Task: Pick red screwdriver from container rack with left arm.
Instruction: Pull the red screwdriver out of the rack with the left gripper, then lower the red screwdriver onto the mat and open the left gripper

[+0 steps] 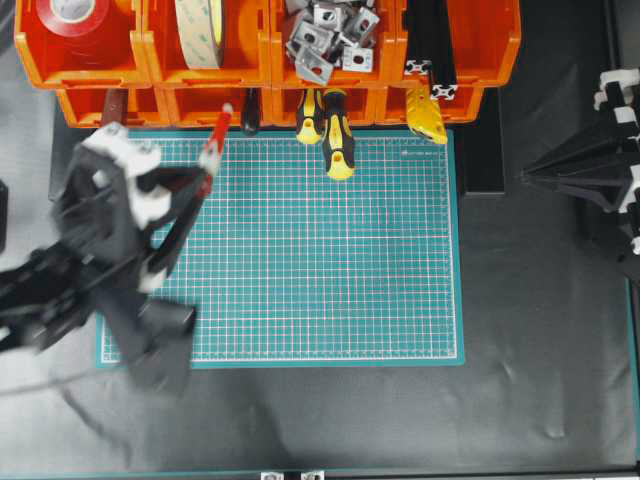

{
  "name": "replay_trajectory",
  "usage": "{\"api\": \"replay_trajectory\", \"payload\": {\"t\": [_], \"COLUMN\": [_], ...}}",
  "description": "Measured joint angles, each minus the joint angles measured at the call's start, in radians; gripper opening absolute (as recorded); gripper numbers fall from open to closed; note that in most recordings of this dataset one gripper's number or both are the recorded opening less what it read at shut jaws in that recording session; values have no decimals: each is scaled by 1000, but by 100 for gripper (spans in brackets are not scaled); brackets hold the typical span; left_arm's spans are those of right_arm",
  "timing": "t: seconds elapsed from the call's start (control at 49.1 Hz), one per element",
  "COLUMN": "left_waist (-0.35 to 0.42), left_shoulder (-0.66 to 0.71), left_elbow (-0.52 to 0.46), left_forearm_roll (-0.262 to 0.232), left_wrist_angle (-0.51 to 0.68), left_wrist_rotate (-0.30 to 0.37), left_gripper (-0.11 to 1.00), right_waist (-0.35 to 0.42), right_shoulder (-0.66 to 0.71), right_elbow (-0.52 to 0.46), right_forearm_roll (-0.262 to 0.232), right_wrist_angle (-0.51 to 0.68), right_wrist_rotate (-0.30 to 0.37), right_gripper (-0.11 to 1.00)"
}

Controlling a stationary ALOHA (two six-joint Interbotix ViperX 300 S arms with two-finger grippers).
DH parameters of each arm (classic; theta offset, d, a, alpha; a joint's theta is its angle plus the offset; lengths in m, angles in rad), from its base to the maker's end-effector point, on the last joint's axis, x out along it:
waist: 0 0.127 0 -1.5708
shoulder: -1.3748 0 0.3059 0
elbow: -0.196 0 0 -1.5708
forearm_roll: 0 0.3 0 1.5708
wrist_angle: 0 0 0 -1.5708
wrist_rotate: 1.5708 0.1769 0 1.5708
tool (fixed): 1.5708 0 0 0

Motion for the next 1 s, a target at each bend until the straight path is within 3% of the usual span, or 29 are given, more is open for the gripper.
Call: {"api": "replay_trajectory", "payload": {"t": [0.265, 0.468, 0.692, 0.997], "left_waist": [-186, -270, -250, -114], "left_shoulder": [-23, 23, 124, 181], "left_elbow": [-26, -38, -3, 130], "left_forearm_roll": [0, 0, 0, 0], "left_wrist_angle": [135, 97, -75, -305], "left_wrist_rotate": [38, 58, 117, 103], "left_gripper": [26, 26, 26, 26], "right_waist": [0, 0, -9, -41], "right_shoulder": [-12, -35, -63, -78], "right_elbow": [0, 0, -5, -31], "right_forearm_roll": [2, 5, 6, 6], "right_wrist_angle": [0, 80, 143, 100], "right_wrist_rotate": [5, 63, 149, 153], "right_gripper": [1, 1, 1, 1]}}
